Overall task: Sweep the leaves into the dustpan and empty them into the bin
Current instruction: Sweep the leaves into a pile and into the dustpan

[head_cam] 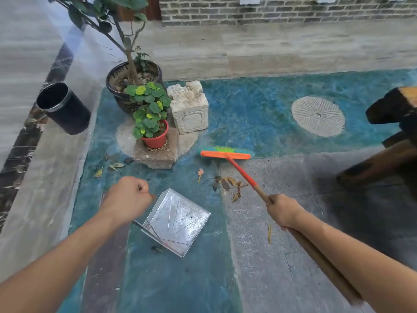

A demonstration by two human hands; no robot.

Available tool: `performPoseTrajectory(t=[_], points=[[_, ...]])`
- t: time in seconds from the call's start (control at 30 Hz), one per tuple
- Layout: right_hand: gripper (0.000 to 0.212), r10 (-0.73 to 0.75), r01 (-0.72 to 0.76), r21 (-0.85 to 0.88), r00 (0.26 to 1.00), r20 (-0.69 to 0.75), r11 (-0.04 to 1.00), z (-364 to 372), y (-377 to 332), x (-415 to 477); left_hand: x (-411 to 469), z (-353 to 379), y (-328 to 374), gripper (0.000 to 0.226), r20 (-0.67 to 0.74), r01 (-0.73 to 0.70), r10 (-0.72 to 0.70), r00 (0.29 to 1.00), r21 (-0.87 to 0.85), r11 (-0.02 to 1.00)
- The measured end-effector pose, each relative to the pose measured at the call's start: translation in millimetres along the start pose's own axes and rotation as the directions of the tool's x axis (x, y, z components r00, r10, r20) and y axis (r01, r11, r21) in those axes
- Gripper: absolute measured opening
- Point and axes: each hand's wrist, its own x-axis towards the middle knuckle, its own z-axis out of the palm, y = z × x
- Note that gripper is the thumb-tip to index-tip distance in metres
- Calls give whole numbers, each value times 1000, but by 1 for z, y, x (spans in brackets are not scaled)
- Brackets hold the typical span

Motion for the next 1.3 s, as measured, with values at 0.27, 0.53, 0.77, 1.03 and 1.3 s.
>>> performPoseTrajectory(t=[0.27, 0.53, 0.77, 1.03, 1.3], points=[[55, -50, 55, -53, 995, 82, 997, 26, -21, 45, 5, 17, -16, 45, 30, -63, 61, 998, 85, 994], [75, -72, 121, -224, 974, 215, 967, 0, 22, -27, 11, 0, 14, 53, 126, -142, 126, 984, 126, 982], [26, -61, 86, -99, 970, 236, 991, -57, 22, -67, 2, -19, 29, 49, 174, -201, 176, 969, 139, 970], [47, -99, 134, -200, 979, 176, 971, -13, -32, -35, -2, -25, 31, 65, 225, -161, 141, 964, 72, 984], [81, -91, 186, -370, 962, 258, 910, 32, -4, -89, -12, -43, 31, 50, 318, -128, 102, 943, 62, 990]])
